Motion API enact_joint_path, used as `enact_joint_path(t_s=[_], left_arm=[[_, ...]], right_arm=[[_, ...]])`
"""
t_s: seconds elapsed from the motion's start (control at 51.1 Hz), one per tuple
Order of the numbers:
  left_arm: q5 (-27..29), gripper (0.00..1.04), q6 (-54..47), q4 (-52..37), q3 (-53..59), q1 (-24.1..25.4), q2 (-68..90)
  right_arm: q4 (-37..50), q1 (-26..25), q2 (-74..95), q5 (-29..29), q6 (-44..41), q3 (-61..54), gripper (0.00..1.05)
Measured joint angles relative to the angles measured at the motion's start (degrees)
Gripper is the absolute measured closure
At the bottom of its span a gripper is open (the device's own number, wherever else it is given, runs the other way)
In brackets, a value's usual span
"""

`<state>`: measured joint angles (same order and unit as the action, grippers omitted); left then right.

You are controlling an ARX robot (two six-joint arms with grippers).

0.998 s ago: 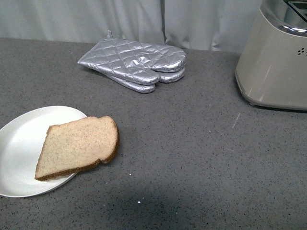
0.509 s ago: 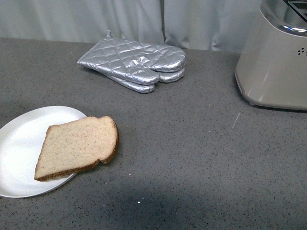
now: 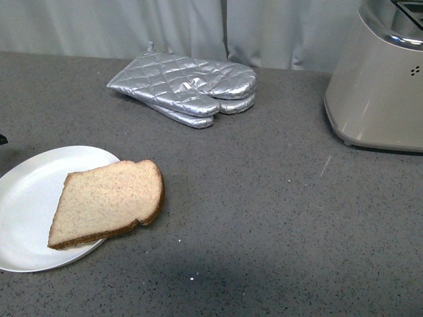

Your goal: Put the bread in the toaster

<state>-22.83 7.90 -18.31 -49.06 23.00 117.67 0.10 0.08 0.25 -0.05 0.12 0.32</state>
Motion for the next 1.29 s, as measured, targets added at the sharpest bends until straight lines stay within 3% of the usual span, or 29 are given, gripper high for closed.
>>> enact_joint_path(t_s=[0.469,0.763,1.154,1.291], left_arm=[[-2.5,0.07,-18.1,11.9,-1.7,-1.1,-0.2],[-7.7,0.07,-20.6,16.2,-0.5,-2.1,-1.9],[-6.3,0.07,-26.8,19.1,0.4,-4.2,-2.5],[-5.2,0.23,-28.0,19.0,0.6,-4.5,-2.5]], right_arm=[[0.0,0.0,0.0,0.0,0.0,0.0,0.09],[0.0,0.0,0.0,0.0,0.0,0.0,0.09],[0.0,0.0,0.0,0.0,0.0,0.0,0.09],[0.0,0.0,0.0,0.0,0.0,0.0,0.09]])
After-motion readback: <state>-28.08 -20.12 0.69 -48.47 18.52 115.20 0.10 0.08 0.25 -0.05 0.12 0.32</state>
